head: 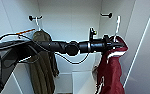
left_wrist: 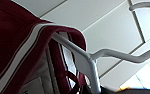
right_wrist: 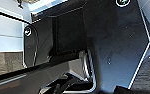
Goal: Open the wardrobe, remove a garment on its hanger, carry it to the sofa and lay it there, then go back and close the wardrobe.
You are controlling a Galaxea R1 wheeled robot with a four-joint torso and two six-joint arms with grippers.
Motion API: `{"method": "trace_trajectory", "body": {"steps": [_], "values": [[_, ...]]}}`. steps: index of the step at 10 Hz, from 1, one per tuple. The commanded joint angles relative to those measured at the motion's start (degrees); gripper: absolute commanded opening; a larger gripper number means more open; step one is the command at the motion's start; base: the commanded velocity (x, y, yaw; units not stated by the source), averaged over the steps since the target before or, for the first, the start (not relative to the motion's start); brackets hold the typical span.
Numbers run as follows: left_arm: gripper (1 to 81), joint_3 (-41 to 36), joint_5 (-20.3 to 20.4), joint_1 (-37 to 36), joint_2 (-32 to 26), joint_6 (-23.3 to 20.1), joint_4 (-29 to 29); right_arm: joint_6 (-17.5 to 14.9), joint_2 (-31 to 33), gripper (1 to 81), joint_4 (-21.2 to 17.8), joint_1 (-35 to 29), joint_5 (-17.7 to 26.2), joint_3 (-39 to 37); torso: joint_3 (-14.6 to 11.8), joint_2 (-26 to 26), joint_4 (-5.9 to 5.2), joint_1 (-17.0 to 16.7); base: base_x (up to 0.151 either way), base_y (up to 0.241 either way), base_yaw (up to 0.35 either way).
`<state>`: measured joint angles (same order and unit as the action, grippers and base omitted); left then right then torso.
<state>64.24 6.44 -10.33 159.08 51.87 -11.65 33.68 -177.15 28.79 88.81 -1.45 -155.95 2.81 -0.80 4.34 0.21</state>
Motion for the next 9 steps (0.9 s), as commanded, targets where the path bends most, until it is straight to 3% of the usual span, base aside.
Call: {"method": "trace_trajectory", "body": {"steps": [1, 9], "values": [[1.0, 1.24, 5.60, -8.70, 1.34, -1.33, 2.43, -0.20, -0.59, 81.1, -0.05, -2.09, 2.68, 0.66, 0.00, -0.02, 0.00, -0.02, -0.106, 0.000, 0.000], [1.0, -0.17, 5.78, -7.03, -1.39, -1.25, 3.48, -0.20, -0.59, 81.1, -0.14, -1.83, 2.68, 0.66, 0.00, -0.02, 0.00, -0.09, -0.108, 0.000, 0.000]]}}
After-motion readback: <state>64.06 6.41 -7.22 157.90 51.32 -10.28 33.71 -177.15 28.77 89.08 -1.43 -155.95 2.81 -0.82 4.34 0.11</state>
